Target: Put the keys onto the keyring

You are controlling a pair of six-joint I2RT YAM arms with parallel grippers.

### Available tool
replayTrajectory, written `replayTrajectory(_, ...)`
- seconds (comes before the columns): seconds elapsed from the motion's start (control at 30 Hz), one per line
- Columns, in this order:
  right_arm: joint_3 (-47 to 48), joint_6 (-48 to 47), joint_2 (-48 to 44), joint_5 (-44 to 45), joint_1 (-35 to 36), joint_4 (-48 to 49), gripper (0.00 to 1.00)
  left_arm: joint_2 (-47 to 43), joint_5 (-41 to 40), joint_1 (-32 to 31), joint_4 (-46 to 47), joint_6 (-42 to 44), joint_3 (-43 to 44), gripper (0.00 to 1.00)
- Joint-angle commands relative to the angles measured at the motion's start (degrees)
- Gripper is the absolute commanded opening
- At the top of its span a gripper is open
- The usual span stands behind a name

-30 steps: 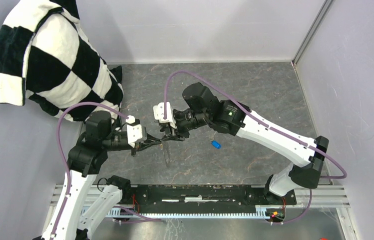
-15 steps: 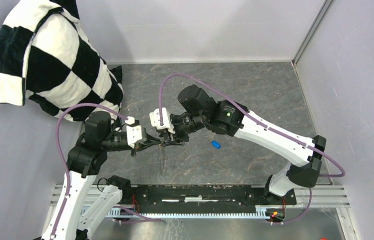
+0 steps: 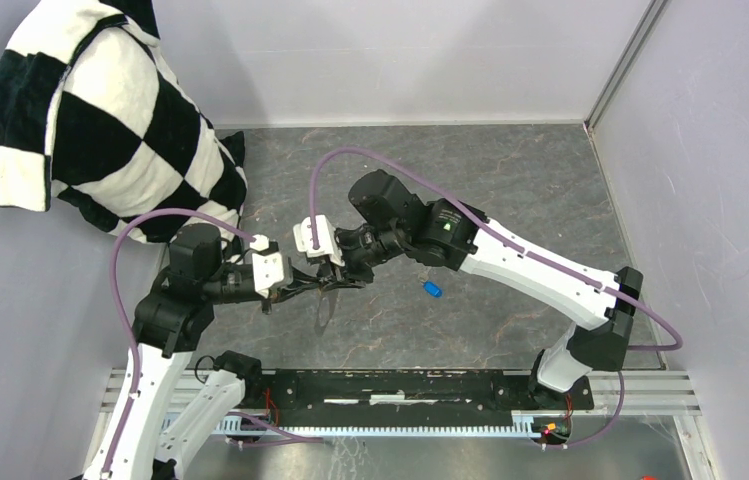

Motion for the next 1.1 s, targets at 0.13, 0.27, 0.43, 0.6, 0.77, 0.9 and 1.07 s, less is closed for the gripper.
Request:
replayTrajectory(0.13, 3.2, 1.0, 1.3, -0.9, 0.1, 0.9, 0.16, -0.7, 0.4, 0.0, 0.9, 3.1, 2.1, 0.02)
replayTrajectory(0.27, 2.4, 1.6, 0.7, -0.5, 0.1, 2.7, 0.09, -1.2, 0.6, -0.1, 0.9, 3.2, 1.5, 0.02)
replayTrajectory(0.43, 1.9, 1.9, -0.6, -0.4, 0.2, 4.1, 0.31, -1.4, 0.6, -0.1, 1.0, 3.4, 1.4, 0.02)
replayTrajectory(0.6, 1.7, 2.0, -0.9, -0.6, 0.1, 4.1, 0.26, -1.4, 0.6, -0.1, 1.0, 3.4, 1.4, 0.02)
replayTrajectory(0.77, 1.9, 1.8, -1.4, -0.6, 0.0, 3.1, 0.15, -1.6, 0.6, -0.1, 1.0, 3.4, 1.4, 0.02)
replayTrajectory(0.9, 1.9, 1.8, -1.9, -0.6, 0.1, 2.9, 0.1, -1.6, 0.6, -0.1, 1.0, 3.4, 1.2, 0.02)
replayTrajectory(1.07, 2.4, 1.8, -2.2, -0.4, -0.1, 2.1, 0.03, -1.6, 0.7, -0.1, 0.9, 3.4, 1.1, 0.02)
